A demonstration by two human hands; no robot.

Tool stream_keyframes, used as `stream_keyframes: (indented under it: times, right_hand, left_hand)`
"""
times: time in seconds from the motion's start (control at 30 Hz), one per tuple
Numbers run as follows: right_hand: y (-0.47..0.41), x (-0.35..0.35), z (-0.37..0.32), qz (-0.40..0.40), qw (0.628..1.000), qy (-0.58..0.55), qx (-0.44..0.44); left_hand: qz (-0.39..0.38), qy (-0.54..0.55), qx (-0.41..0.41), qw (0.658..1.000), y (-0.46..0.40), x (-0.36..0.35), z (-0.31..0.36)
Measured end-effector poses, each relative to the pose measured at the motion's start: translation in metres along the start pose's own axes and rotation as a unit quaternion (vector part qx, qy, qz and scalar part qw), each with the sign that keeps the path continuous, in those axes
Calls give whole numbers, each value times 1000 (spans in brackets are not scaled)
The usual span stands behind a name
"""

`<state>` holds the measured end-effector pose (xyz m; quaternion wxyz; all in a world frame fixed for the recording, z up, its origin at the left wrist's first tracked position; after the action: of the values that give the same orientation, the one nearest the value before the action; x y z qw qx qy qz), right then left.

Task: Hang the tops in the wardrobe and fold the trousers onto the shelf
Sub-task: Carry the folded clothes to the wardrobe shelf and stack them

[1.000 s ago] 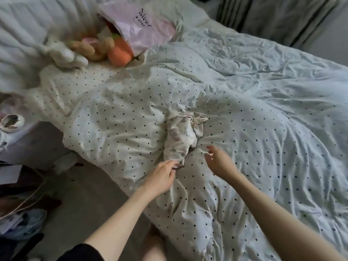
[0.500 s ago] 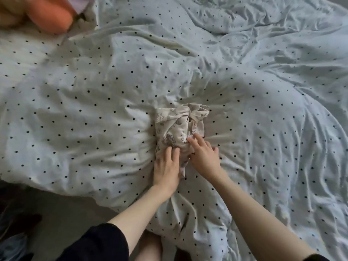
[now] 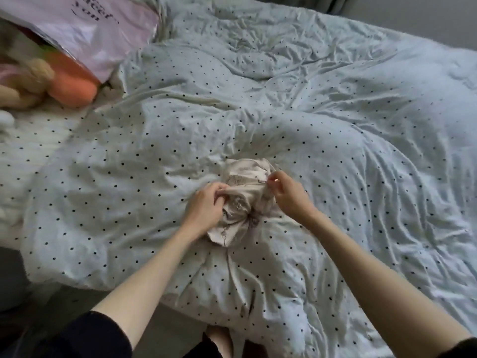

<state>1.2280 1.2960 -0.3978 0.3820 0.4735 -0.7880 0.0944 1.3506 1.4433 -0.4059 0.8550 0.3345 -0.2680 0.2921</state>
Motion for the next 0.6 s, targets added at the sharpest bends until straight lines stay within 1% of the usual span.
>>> stream_keyframes:
  times: [0.07,0.13,0.2,0.23,0.27,0.33,0.37,0.4,0.43,0.5,0.6]
  right_hand:
    - [8,31,-6,-8,999,33,11]
    - [17,57,-7,-34,999,25,-2]
    - [25,78,-4,-62,998,7,-24]
    - [25,86,-1,-61,998,0,-31]
    - [24,94,3,-39,998,-9,-39]
    - [21,105,13,46,996,-41,-59]
    - [21,106,21,83,992,-63,-72]
    - [24,101,30,103,989,-68,-86]
    - [29,92,38,108,988,-56,-96]
    - [44,62,55,85,991,-28,-97]
    - [68,14,74,13,996,56,-71]
  left_hand:
    - [-55,1,-22,998,2,14,27]
    - [-120,10,-37,992,6,18,48]
    - [-152,19,-40,987,9,15,65]
    - [-142,25,-41,989,6,12,72]
    - [-110,33,-42,992,3,9,79]
    - [-17,59,-26,998,-6,6,84]
    - [14,79,-8,997,-8,2,83]
    - [28,95,11,995,-10,-6,79]
    - [30,97,28,994,-9,-16,70]
    - [8,53,51,997,-1,-40,44]
    - [-71,-10,61,996,17,-77,-2]
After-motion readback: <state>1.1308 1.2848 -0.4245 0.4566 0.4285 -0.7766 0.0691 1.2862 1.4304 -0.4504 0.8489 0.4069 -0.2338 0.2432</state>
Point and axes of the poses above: each hand's wrist, its own y-axis away from the middle knuckle, its own x-axis out of the back of the hand, z = x × y, the point moved 5 cm from there along -y, towards the middle knuckle, and after that the axes turned 11 degrees about x, right-handed, at the moved point
